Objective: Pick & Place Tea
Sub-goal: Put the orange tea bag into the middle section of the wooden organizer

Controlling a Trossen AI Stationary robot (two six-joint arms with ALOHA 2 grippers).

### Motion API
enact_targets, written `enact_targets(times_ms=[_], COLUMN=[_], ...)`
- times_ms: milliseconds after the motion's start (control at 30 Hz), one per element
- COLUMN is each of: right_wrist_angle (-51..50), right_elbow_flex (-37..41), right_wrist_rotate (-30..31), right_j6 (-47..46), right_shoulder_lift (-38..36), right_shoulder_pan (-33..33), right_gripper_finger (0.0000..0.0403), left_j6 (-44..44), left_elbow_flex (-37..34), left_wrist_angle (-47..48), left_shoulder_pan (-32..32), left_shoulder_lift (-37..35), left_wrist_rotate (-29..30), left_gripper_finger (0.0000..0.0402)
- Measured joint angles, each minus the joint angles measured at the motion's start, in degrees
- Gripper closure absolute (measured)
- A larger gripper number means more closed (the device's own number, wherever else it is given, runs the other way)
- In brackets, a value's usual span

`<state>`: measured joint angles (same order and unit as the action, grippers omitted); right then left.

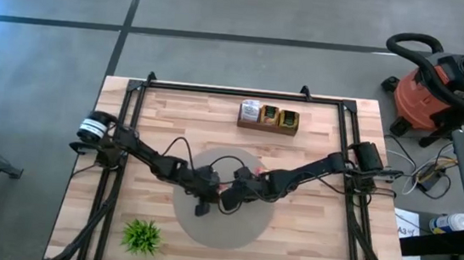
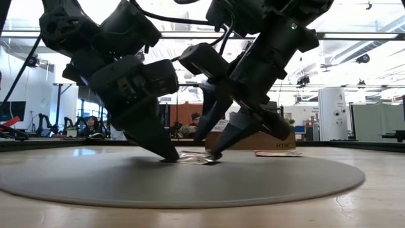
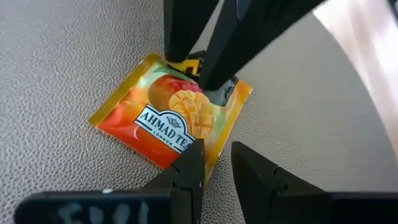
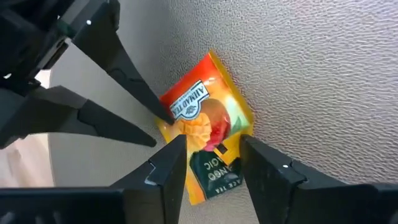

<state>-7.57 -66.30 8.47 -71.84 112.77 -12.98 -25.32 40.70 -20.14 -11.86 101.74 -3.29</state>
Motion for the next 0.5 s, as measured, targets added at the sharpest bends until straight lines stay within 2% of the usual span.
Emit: enact_targets(times_ms=[133,267,500], right_wrist_angle=[-3.3,-7.3,-6.9], right_elbow_flex=[0.0,-0.2,-0.1], right_wrist_rotate=[0.4,0.5,0.6], right_j6=[-1.4,-0.2,1.3], right_shoulder_lift=[0.0,-0.1,-0.1], right_shoulder_pan=[-0.1,-0.3,-0.5], right_gripper_finger=[0.0255,0.0252,0.0252], left_j6=[-3.2,-2.6,-2.2], left_elbow_flex=[0.1,0.1,0.6], left_wrist_angle=[-2.5,-3.3,-3.0], left_shoulder_pan=[-0.1,-0.3,-0.3], left_shoulder_lift=[1.9,2.1,2.2], left_wrist_rotate=[-0.5,-0.3,0.0], left_gripper_finger=[0.0319,0.0319,0.0319])
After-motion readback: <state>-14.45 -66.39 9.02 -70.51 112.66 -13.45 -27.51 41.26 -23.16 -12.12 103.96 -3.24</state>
